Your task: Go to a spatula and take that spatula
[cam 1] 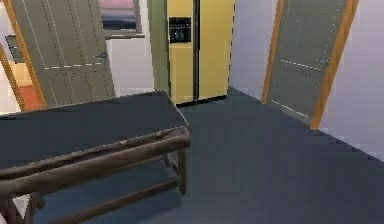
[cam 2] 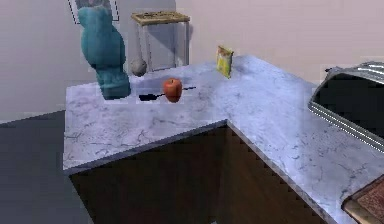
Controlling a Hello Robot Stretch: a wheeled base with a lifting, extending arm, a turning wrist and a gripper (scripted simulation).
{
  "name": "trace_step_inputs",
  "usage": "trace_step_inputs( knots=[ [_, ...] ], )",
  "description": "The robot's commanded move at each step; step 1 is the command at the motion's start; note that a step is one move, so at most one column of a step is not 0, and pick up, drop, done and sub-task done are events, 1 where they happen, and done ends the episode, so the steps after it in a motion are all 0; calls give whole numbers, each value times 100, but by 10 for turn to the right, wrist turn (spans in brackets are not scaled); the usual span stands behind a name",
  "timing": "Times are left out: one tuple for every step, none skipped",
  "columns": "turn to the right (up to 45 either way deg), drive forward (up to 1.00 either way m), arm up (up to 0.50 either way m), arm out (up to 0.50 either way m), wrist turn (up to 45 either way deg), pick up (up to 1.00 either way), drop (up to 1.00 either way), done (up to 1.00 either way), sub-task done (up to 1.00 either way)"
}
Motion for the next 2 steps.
trace_step_inputs(
  knots=[
    [450,0,0,0,0,0,0,0,0],
    [240,0,0,0,0,0,0,0,0]
  ],
)
